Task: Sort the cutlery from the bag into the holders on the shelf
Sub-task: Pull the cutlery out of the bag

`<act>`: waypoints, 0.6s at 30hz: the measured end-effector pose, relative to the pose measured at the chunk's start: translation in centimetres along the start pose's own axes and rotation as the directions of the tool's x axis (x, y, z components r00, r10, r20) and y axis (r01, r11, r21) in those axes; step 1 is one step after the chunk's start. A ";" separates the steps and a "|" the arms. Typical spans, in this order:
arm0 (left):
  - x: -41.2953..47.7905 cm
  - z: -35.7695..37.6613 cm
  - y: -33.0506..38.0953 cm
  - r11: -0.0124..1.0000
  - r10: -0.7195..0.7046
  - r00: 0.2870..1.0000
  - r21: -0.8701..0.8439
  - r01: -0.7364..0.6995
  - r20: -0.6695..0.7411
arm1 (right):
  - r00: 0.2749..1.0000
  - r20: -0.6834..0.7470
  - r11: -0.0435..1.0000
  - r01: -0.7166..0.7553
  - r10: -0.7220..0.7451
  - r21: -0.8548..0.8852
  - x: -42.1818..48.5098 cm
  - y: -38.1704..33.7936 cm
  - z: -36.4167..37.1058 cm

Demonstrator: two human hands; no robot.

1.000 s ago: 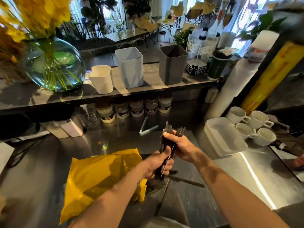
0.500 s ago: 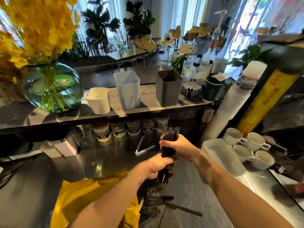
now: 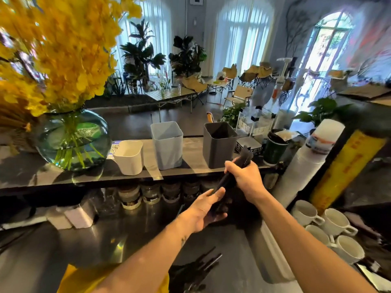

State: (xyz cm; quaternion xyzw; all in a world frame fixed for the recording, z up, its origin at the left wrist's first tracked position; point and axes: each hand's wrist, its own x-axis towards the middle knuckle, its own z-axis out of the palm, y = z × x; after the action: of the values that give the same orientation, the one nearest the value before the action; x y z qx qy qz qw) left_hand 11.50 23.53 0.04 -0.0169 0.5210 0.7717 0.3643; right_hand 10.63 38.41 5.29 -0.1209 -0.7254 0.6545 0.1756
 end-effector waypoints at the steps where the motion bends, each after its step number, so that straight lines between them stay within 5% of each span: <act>1: 0.3 0.4 0.6 0.994 0.019 1.000 -0.111 -0.020 -0.002 | 0.999 -0.034 1.000 0.001 -0.001 0.025 0.7 -0.6 -0.1; 4: 1.1 1.4 2.3 0.945 0.054 0.993 -0.315 -0.085 -0.105 | 0.996 -0.091 0.998 0.020 -0.014 0.063 1.8 -1.4 -0.2; 8: 3.6 2.2 4.1 0.941 0.007 0.964 -0.325 -0.097 -0.266 | 0.997 -0.067 0.994 0.049 -0.042 0.094 2.6 -1.9 0.4; 13: 5.4 3.0 6.8 0.973 0.055 0.945 -0.195 -0.123 -0.322 | 0.986 -0.153 0.996 0.069 -0.058 0.061 5.5 -4.0 0.3; 18: 7.9 2.8 11.8 0.924 0.381 0.846 0.111 -0.367 -0.372 | 0.940 -0.323 0.973 0.169 -0.110 0.159 10.3 -7.9 -0.9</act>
State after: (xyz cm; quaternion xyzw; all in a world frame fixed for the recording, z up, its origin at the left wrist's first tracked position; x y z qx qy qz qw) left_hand -0.16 27.80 7.47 -0.0608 0.5894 0.7997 0.0973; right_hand 2.09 42.47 14.14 -0.1542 -0.6316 0.6771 0.3446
